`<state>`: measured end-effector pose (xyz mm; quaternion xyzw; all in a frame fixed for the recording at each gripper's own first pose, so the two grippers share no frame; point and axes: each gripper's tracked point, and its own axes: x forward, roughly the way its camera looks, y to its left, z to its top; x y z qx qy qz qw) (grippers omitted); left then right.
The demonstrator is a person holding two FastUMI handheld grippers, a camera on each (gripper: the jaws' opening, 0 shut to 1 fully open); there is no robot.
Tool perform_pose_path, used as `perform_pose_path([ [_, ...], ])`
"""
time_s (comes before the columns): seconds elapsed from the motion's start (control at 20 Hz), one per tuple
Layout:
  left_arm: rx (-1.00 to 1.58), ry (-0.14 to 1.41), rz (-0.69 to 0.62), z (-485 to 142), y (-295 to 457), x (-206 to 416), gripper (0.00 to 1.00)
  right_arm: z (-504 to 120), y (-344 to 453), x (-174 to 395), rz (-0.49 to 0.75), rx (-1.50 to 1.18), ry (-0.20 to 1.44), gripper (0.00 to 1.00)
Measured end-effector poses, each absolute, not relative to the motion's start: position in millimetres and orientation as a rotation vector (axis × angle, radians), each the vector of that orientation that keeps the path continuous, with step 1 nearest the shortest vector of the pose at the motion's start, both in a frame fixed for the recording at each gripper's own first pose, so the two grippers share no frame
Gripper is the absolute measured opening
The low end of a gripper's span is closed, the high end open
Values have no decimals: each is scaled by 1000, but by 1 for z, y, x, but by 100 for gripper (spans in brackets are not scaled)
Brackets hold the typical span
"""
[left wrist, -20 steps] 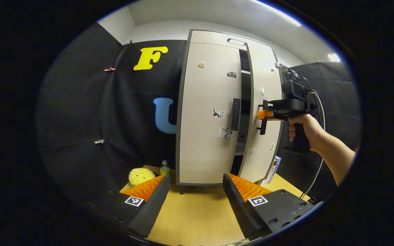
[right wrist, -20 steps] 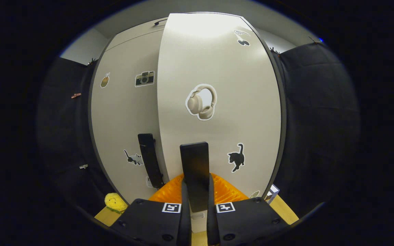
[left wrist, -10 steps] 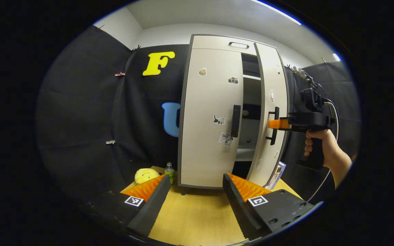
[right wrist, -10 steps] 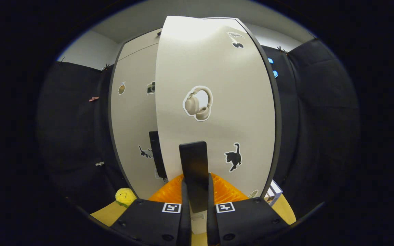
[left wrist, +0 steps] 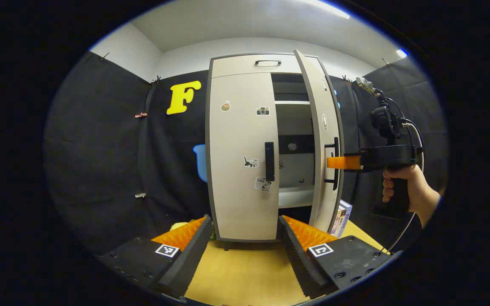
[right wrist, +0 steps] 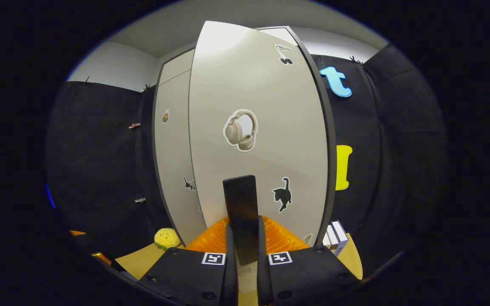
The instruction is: Open the right door of the double-door shoe cabinet with the right hand, and open the left door with the left hand.
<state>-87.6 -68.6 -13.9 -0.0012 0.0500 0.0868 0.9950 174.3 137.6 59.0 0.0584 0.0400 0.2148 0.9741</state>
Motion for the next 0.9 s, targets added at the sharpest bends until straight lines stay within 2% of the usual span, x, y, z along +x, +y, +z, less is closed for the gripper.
perform_pose_path([
  [0.3,-23,104,187,-13,-102,-97,95,61,125,172,414,113,68,21],
  [0.35,-34,105,186,-12,-105,-98,92,61,122,173,402,115,67,21],
  [0.4,-40,102,183,-10,-105,-98,95,61,119,172,387,117,62,21],
  [0.7,-43,77,160,8,-91,-85,94,61,83,176,225,75,41,19],
  [0.8,-67,75,142,8,-86,-78,92,62,58,178,135,44,37,20],
  [0.85,-76,76,132,7,-83,-75,92,65,44,174,80,41,26,17],
  [0.9,-81,83,120,4,-81,-71,95,65,48,179,115,96,20,5],
])
